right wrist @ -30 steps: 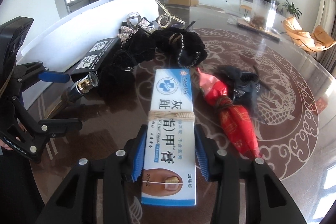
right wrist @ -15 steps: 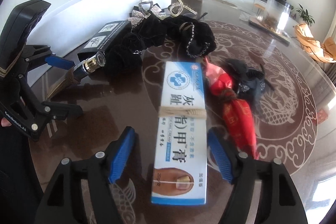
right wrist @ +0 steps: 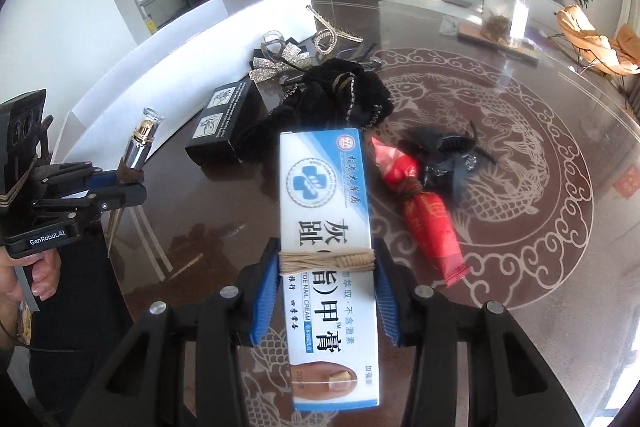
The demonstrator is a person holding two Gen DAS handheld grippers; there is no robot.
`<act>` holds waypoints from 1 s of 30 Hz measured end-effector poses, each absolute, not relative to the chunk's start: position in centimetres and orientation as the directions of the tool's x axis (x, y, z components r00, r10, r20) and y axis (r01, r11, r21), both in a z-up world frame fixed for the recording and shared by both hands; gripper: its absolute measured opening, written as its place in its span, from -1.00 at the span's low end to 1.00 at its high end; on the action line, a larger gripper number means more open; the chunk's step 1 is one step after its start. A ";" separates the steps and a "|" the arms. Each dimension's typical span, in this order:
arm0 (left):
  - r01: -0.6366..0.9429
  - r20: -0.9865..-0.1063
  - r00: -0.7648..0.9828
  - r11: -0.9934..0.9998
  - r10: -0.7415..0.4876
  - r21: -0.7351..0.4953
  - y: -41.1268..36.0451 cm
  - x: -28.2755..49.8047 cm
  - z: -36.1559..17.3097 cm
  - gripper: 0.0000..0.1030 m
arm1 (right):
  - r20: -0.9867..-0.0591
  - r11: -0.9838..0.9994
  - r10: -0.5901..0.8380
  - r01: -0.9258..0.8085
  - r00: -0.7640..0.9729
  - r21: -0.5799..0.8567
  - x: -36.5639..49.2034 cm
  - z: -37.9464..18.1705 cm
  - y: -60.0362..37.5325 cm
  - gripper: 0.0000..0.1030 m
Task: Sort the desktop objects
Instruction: 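Carry both items to the cardboard bin and open both tools to drop them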
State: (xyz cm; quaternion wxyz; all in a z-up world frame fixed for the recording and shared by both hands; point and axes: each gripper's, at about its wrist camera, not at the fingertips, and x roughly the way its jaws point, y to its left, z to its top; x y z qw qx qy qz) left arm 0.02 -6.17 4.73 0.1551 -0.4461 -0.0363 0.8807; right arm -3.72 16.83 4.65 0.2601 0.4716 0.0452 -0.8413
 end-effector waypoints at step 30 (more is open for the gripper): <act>0.279 -0.876 -0.442 -0.958 -0.195 0.073 -30.6 -6.6 3.2 0.61 | -0.810 -0.586 -0.476 0.811 -0.343 0.000 -9.9 4.0 -21.5 0.44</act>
